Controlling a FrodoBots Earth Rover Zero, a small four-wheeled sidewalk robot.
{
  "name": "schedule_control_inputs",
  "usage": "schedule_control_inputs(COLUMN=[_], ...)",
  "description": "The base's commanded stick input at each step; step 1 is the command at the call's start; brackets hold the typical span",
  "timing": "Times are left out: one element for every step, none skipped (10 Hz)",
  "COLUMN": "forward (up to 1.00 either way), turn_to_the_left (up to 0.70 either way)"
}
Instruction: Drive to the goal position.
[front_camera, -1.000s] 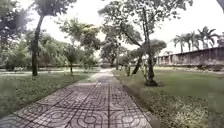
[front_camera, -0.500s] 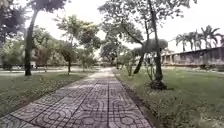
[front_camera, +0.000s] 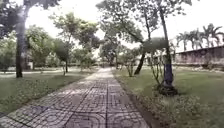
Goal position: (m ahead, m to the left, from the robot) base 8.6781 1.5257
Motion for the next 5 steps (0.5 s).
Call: schedule_control_inputs(forward=[1.00,1.00,1.00,1.00,1.00], turn_to_the_left=[0.00,0.00,0.00,0.00,0.00])
